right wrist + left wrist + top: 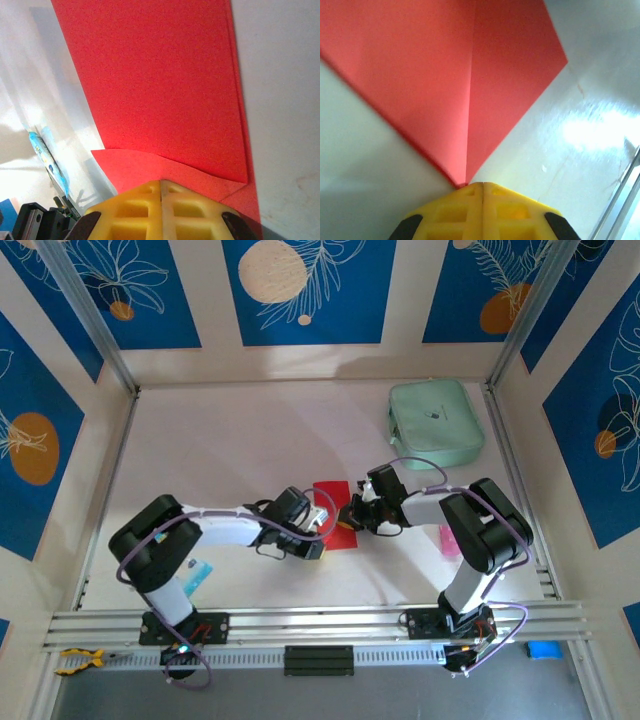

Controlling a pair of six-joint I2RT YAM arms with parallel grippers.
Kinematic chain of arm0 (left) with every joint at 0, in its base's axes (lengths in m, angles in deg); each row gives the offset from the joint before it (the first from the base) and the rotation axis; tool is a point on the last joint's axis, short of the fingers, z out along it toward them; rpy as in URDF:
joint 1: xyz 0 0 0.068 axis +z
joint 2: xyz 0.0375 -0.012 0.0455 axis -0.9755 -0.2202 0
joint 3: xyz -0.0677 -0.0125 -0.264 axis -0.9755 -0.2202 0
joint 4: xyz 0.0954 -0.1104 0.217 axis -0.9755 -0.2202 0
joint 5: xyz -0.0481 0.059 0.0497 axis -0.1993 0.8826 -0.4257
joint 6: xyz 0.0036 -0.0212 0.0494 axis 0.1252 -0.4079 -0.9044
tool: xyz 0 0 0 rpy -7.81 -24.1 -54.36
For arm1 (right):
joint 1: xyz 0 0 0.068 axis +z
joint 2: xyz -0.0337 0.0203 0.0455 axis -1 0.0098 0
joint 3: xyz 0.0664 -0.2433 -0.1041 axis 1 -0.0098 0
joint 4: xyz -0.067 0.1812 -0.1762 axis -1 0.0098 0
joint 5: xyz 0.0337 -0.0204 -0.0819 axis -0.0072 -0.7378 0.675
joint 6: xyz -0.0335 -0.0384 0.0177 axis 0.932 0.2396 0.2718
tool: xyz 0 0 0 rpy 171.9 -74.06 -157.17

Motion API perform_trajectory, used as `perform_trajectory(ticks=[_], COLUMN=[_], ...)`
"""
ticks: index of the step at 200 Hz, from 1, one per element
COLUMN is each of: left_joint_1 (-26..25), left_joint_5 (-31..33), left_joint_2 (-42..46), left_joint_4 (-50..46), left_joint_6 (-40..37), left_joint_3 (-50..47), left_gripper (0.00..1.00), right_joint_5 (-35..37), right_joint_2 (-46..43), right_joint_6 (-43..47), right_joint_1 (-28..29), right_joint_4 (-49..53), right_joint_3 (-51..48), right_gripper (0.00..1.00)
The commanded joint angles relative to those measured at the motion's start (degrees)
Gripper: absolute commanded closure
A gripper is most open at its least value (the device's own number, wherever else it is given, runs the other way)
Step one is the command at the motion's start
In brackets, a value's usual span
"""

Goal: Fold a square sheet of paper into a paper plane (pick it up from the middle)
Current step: Fold the triangle a second time at the center of the table.

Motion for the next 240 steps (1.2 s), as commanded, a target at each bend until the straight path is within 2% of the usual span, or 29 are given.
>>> perform_trajectory(ticks=[1, 24, 41, 74, 124, 178, 205, 240], left_joint_1=[0.65, 0.61, 1.28, 3.47, 3.56, 3.56, 3.62, 3.56], left_joint_5=[0.15, -0.04, 1.17, -1.46, -5.1, 0.16, 0.95, 1.96], left_joint_2=[4.46, 9.56, 9.89, 1.89, -7.29, -8.97, -8.39, -7.65], left_joint_4=[-4.43, -1.83, 0.51, 1.3, 2.83, -2.93, -1.04, -0.81], left_joint_6=[-0.2, 0.15, 0.73, 1.41, 1.23, -2.98, -2.3, -1.99], left_joint_3=[-1.04, -0.13, 1.36, 7.64, 12.23, 6.75, 2.29, 2.19], left_gripper=[1.0, 1.0, 1.0, 1.0, 1.0, 1.0, 1.0, 1.0], right_joint_5=[3.27, 3.67, 3.77, 3.66, 3.44, 3.47, 3.03, 1.06], right_joint_2=[2.77, 2.07, 2.04, 2.2, 3.14, 1.78, 1.86, -0.49], right_joint_6=[0.91, 1.04, 1.09, 0.87, 1.23, 1.7, 2.94, 4.19], right_joint_1=[-0.09, -0.03, -0.02, 0.05, 0.13, -0.01, -0.44, -0.49], right_joint_4=[6.79, 7.71, 7.71, 7.6, 7.58, 8.17, 9.34, 8.97], right_joint_3=[-1.09, -0.83, -0.9, -0.74, -0.64, -0.58, 0.57, 1.68], right_gripper=[1.0, 1.0, 1.0, 1.0, 1.0, 1.0, 1.0, 1.0])
